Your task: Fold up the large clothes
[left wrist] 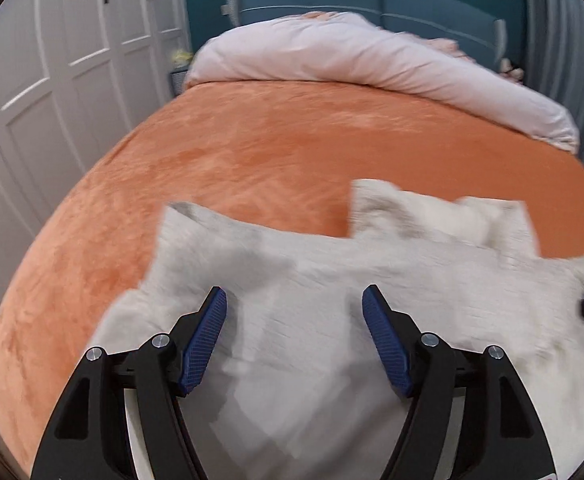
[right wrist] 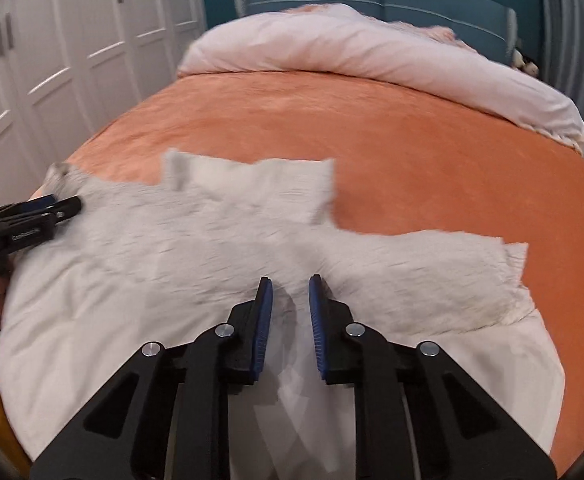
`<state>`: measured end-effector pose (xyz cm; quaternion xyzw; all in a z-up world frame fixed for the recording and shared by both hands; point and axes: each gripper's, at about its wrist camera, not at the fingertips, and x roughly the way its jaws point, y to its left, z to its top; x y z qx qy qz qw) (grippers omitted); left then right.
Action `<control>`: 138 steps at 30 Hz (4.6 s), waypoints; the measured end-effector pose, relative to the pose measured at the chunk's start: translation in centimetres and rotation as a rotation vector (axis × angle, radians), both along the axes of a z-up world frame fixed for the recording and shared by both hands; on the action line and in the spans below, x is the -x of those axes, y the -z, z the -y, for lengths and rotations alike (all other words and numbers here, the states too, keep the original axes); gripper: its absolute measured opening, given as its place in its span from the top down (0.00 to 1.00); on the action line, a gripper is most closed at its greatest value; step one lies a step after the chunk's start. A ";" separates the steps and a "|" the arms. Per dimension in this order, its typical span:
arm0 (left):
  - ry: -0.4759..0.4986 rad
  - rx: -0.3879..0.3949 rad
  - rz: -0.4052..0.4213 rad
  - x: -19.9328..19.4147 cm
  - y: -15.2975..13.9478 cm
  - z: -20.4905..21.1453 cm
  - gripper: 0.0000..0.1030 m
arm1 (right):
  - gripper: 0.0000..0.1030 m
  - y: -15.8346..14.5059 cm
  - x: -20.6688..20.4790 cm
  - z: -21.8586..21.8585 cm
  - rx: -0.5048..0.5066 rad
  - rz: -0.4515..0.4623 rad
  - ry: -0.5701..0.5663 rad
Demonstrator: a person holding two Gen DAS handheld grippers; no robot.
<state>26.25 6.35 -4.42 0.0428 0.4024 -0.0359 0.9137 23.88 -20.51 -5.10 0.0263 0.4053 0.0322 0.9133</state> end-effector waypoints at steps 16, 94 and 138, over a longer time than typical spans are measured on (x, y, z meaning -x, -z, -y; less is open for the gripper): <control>-0.045 0.033 -0.039 -4.0 5.1 -1.0 0.31 | 0.95 5.1 -3.1 3.2 -0.197 -0.040 0.070; -0.281 0.219 -0.108 -4.3 7.1 -10.1 0.11 | 1.00 2.8 -18.3 -8.9 -0.224 -0.171 -0.014; -0.286 0.151 -0.110 -4.6 7.7 -9.6 0.08 | 0.93 1.6 -11.2 1.6 -0.259 -0.090 0.201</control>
